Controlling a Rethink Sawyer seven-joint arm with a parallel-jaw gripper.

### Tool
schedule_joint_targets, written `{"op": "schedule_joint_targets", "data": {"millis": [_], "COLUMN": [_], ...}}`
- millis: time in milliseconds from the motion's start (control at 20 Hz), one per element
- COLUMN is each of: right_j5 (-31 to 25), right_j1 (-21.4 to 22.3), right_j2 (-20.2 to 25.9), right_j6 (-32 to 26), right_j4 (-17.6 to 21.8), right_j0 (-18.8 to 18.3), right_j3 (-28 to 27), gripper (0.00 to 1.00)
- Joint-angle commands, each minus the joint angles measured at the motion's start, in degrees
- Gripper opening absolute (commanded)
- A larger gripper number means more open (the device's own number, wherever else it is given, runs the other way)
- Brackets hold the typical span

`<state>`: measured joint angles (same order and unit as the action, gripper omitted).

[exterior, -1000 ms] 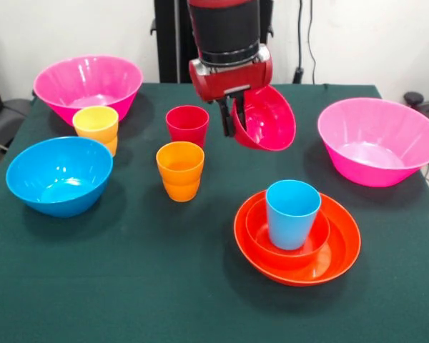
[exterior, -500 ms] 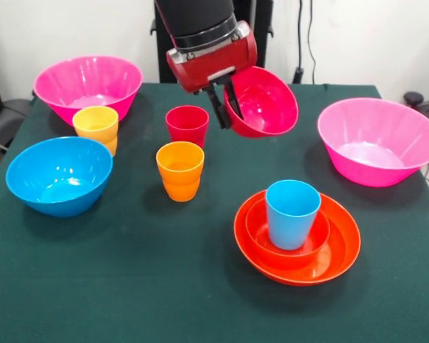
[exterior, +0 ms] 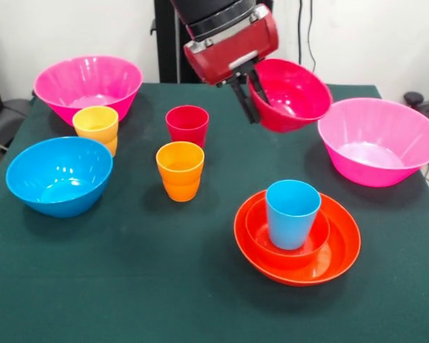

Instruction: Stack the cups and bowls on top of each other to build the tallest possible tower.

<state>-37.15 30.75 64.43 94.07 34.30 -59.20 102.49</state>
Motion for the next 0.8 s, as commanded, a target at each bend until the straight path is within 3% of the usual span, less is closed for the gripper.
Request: {"op": "schedule_joint_targets", "data": {"millis": [50, 350, 800], "right_j5": [6.6, 8.5, 3.1], "right_j1": [-4.8, -8.8, -16.3], "right_j2": [4.1, 4.4, 5.7], "right_j6": [-12.0, -14.2, -22.5], "right_j4": [4.7, 5.8, 5.6], "right_j0": [-0.5, -1.3, -3.3], "right_j3": [4.7, 3.0, -2.5], "gripper": [0.00, 0.00, 0.00]}}
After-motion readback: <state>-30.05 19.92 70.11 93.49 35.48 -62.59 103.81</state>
